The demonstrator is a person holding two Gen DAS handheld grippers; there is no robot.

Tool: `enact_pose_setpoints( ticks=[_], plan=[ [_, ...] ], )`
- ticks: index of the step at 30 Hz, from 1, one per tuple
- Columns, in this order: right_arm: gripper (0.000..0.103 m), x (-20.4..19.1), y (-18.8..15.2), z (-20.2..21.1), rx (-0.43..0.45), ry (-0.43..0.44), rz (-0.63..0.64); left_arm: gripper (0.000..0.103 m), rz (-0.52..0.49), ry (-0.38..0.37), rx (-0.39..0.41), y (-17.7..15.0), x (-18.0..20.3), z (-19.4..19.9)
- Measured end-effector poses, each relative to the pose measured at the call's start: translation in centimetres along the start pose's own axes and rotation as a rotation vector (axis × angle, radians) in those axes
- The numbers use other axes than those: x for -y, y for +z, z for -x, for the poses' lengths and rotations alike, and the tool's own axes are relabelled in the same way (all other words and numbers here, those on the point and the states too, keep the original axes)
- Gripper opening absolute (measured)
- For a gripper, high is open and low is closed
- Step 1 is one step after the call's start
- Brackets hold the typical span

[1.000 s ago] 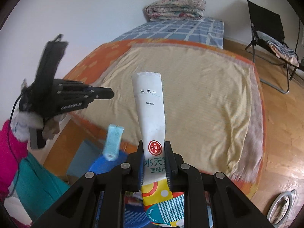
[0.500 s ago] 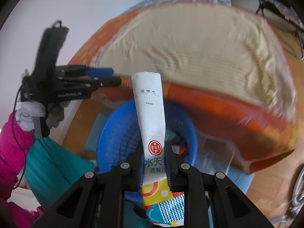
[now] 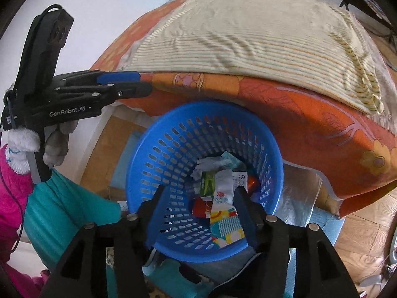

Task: Collect trash

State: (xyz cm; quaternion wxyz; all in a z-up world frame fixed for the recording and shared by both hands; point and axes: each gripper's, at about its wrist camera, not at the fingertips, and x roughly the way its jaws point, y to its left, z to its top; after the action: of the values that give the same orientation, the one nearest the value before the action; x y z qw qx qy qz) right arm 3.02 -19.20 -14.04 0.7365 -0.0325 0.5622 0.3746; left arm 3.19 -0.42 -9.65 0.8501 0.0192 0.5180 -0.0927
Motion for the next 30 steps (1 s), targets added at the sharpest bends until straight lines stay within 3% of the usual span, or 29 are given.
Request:
enact_pose_setpoints(
  ticks=[3, 10, 15, 19, 24, 30],
  plan=[
    [0.064, -0.4, 0.0, 1.0, 0.027, -0.009, -0.006, 0.054, -0.004, 0.016, 0.025, 0.1, 0.7, 1.3],
    [0.078, -1.9, 0.1, 4.9, 0.129, -0.028, 0.006, 0.058, 0.04, 0.044, 0.113, 1.1, 2.1, 5.9],
    [0.081, -2.6, 0.1, 8.1, 0.218, -0.027, 0.004, 0.073, 0.073, 0.09, 0.215, 2.4, 3.2, 10.5],
    [0.091, -3.2, -0.2, 10.5, 0.29, -0.043, -0.004, 0.08, 0.073, 0.124, 0.284, 3.0, 4.0, 13.6],
    [0.091, -3.7, 0.0, 12.7, 0.344, -0.087, -0.017, 0.084, 0.042, 0.157, 0.348, 3.3, 4.7, 16.3],
    [0.091, -4.2, 0.7, 15.1, 0.389, -0.135, -0.046, 0.084, 0.065, 0.123, 0.416, 3.6, 4.6, 18.8]
  ],
)
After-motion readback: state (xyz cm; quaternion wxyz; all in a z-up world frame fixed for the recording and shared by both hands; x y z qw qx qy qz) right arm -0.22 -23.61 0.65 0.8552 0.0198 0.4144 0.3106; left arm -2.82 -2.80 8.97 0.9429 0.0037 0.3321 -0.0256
